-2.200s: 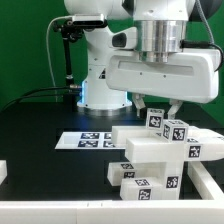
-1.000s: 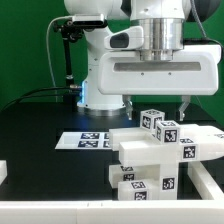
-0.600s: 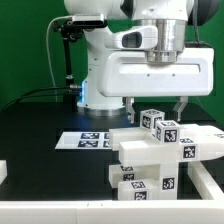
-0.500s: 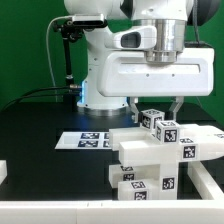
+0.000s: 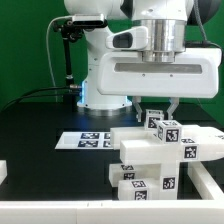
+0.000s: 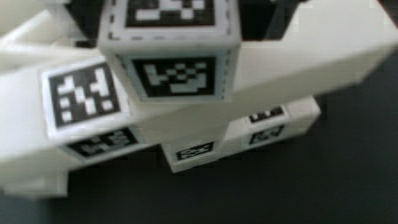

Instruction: Assemble chair

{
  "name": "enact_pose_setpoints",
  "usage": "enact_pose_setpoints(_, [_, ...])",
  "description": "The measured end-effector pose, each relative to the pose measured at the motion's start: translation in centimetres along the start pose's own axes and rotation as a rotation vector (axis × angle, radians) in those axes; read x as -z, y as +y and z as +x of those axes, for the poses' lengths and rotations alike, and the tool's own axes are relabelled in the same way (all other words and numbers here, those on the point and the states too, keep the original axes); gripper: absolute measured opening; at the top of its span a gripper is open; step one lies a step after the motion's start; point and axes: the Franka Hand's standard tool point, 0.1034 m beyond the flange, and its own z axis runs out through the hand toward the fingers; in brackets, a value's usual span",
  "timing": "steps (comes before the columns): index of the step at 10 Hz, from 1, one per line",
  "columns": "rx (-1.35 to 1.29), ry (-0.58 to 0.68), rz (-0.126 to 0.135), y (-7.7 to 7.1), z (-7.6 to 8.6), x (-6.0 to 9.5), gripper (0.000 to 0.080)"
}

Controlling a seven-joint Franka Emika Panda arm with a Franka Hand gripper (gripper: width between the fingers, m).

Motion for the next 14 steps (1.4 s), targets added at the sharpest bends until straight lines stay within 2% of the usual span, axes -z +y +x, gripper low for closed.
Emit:
enact_pose_setpoints(3, [-0.270,-0.001,0.001,0.19,0.05,-0.01,0.0283])
enact_pose_setpoints(6, [-0.610,-0.010,0.022,0.18,0.01,-0.06,0.0284])
enact_pose_setpoints(7, [-0.635,-0.012,0.024,0.11,-0.02,-0.07,0.0361])
enact_pose_setpoints(8, [-0.619,-0.012,0.024,0.11,-0.02,-0.08,0.0361])
enact_pose_setpoints(10, [-0.589,-0.012,0.024,0.07,-0.03,-0.08,0.0616])
enact_pose_setpoints(12, [-0.152,-0.006,0.026,0.20,0.42,0.22,0.0639])
enact_pose_setpoints(14, [0.084,0.000,0.032,-0.19,-0.55,0.15,0.0648])
